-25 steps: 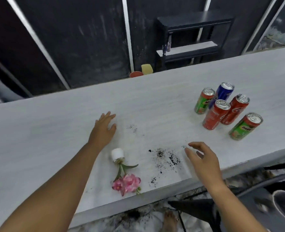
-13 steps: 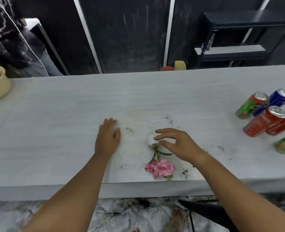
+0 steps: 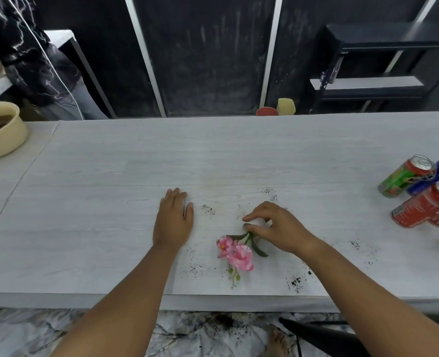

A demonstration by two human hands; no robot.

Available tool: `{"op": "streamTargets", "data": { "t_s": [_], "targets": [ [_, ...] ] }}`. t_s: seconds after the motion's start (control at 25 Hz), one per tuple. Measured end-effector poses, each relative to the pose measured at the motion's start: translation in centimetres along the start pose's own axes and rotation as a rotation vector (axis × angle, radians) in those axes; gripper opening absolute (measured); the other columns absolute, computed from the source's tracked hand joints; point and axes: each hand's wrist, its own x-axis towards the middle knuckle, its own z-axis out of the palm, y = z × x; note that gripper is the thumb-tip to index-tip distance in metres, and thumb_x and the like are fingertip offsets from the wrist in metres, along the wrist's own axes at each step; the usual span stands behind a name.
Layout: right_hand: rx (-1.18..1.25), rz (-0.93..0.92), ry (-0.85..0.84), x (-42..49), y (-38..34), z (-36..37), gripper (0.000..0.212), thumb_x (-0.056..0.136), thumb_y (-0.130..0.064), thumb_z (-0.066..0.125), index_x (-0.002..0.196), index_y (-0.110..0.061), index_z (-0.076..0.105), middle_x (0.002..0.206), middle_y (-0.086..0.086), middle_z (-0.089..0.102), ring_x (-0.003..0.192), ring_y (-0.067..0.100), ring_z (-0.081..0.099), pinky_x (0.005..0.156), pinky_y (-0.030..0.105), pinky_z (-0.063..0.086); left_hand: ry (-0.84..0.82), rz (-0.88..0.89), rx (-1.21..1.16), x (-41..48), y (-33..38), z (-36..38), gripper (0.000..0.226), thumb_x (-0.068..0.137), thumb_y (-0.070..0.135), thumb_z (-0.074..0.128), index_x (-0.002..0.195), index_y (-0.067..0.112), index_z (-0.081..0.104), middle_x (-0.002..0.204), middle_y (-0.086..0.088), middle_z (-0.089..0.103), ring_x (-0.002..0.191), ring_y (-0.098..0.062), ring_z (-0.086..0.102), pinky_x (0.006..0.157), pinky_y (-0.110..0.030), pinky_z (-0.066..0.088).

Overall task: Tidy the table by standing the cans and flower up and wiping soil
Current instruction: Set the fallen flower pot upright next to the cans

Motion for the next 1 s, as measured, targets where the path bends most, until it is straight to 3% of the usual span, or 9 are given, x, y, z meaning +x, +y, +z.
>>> {"op": "streamTargets", "data": {
  "t_s": [0.24,0.44,0.52,0.64,0.8,1.0],
  "targets": [
    [0.094,0.028,0.115,-1.1,0.9,0.2,0.017,0.102,-0.031,0.068,0.106,-0.044,0.079,0.108,-0.024,0.072,0.107,-0.003,0.063,0.088,0.023,0.049,0.002,-0.003,0.005,0.1,-0.3,0.3,0.045,0.112,0.036,0.045,0.151,0.016,0.055,0.171,-0.004,0.04,0.165,-0.02,0.019,0.135,-0.044,0.014],
    [0.259,0.109,0.142,-1.7,1.4,0.0,0.013,0.098,-0.043,0.071,0.106,-0.051,0.078,0.107,-0.025,0.073,0.094,0.002,0.065,0.075,0.034,0.062,0.011,0.001,0.007,0.2,-0.3,0.4,0.044,0.112,0.036,0.047,0.15,0.016,0.056,0.17,-0.005,0.041,0.165,-0.02,0.02,0.135,-0.044,0.014],
    [0.323,0.136,0.118,-2.1,1.7,-0.2,0.025,0.091,-0.047,0.077,0.115,-0.053,0.074,0.116,-0.027,0.07,0.097,0.004,0.067,0.081,0.033,0.063,0.019,0.007,0.007,0.2,-0.2,0.4,0.044,0.112,0.035,0.048,0.15,0.015,0.057,0.17,-0.006,0.041,0.165,-0.021,0.02,0.135,-0.045,0.015],
    [0.355,0.152,0.099,-2.6,2.2,-0.4,0.044,0.087,-0.03,0.085,0.123,-0.051,0.072,0.122,-0.023,0.07,0.099,0.008,0.071,0.085,0.028,0.061,0.029,0.015,0.013,0.1,-0.3,0.4,0.043,0.111,0.035,0.049,0.149,0.014,0.058,0.168,-0.007,0.043,0.165,-0.022,0.022,0.135,-0.046,0.017],
    [0.43,0.193,0.263,-3.4,2.7,-1.4,0.046,0.084,-0.028,0.09,0.123,-0.046,0.074,0.12,-0.016,0.075,0.092,0.012,0.076,0.075,0.027,0.062,0.033,0.015,0.018,0.2,-0.3,0.5,0.045,0.111,0.035,0.05,0.148,0.013,0.059,0.167,-0.009,0.045,0.163,-0.024,0.026,0.135,-0.047,0.018],
    [0.389,0.281,0.489,-3.9,5.0,-5.0,0.042,0.079,-0.043,0.092,0.117,-0.051,0.076,0.1,-0.014,0.078,0.094,-0.004,0.071,0.067,0.02,0.058,0.037,-0.027,0.001,0.5,0.3,0.4,0.043,0.106,0.034,0.061,0.144,0.013,0.062,0.162,-0.008,0.05,0.159,-0.026,0.035,0.131,-0.049,0.027]
  ]
}}
